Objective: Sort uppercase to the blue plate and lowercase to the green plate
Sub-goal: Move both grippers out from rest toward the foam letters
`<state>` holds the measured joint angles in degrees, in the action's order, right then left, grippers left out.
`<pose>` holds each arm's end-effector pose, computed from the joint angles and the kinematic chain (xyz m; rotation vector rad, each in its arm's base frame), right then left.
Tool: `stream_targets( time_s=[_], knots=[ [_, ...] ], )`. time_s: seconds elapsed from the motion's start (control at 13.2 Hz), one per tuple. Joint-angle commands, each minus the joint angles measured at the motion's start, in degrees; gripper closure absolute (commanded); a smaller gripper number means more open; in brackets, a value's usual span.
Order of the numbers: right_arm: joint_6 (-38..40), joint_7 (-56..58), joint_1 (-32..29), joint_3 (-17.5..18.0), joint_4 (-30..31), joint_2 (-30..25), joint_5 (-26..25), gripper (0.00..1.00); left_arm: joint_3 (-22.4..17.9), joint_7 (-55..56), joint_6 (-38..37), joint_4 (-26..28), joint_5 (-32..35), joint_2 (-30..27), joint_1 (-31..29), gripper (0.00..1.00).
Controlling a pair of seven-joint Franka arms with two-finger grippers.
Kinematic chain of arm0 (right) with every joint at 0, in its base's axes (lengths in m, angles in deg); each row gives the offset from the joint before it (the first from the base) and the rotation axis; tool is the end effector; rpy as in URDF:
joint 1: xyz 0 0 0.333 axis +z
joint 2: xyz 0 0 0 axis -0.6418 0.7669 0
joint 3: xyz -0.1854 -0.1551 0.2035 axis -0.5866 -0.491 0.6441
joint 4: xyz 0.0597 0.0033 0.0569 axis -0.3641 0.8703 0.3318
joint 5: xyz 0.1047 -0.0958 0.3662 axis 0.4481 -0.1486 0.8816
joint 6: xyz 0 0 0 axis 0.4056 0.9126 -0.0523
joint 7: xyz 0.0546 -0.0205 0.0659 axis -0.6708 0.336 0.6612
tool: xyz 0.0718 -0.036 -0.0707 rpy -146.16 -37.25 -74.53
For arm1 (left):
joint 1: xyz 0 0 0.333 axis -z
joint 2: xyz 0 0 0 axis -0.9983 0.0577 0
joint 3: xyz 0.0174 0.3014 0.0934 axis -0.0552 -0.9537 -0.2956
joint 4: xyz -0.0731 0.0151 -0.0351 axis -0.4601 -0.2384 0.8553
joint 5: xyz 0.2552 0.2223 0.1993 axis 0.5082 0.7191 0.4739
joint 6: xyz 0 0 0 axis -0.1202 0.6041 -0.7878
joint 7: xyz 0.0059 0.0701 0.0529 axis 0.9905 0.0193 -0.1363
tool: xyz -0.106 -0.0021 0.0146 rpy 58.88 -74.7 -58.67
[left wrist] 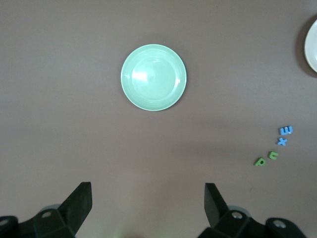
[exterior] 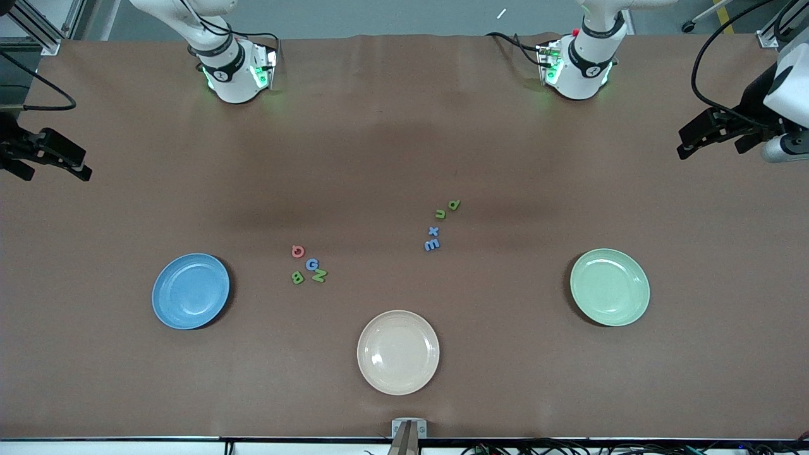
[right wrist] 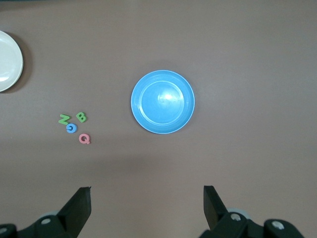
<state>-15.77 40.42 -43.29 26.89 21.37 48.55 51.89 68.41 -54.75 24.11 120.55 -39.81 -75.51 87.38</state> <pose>0.5515 -0.0192 0.6483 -3.1254 0.0537 -0.1239 0.5326 -0.0519 0.6523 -3.1267 -0.1525 -0.0218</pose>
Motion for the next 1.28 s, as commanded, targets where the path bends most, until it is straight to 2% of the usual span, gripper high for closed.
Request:
stream_targets(
  time_s=[0.0, 0.23, 0.38, 0.53, 0.76, 0.91, 1.06, 1.21],
  knots=[
    [0.49, 0.24, -1.29, 1.18, 0.13, -0.93, -0.53, 0.0, -0.13, -1.17, -0.1, -0.51, 1.68, -0.03, 0.46, 0.0],
    [0.57, 0.85, -1.99, 1.18, 0.05, -0.93, -0.35, 0.0, 0.05, -1.7, -0.18, -0.51, 1.69, 0.32, 1.07, 0.0],
    [0.66, 0.94, -1.91, 1.18, 0.05, -0.93, -0.26, 0.0, 0.57, -1.97, 0.25, -0.33, 0.55, 2.86, 1.94, 0.0],
    [2.15, 0.94, -1.12, 1.27, 0.05, -0.84, -0.35, 0.0, 1.1, -1.88, 4.1, 2.38, -0.42, 4.71, 2.3, 0.0],
    [4.36, -0.03, 3.0, 1.44, 0.57, 0.12, 0.09, 0.0, 6.28, 0.92, 12.09, 8.95, -0.42, 6.13, 2.3, 0.0],
    [3.57, -0.12, 5.73, 1.45, 0.57, 3.01, 0.35, 0.0, 9.35, 0.94, 20.69, 15.89, 0.01, 6.13, 2.21, 0.0],
    [1.82, -3.87, 7.75, 1.45, 0.83, 6.7, 0.35, 0.0, 14.79, 3.46, 30.19, 22.14, 0.46, 6.82, 2.39, 0.0],
    [-0.47, -6.26, 9.42, 1.53, 1.71, 9.25, 0.44, 0.0, 17.88, 5.67, 33.64, 22.87, 1.59, 10.94, 3.61, 0.01]
  ],
)
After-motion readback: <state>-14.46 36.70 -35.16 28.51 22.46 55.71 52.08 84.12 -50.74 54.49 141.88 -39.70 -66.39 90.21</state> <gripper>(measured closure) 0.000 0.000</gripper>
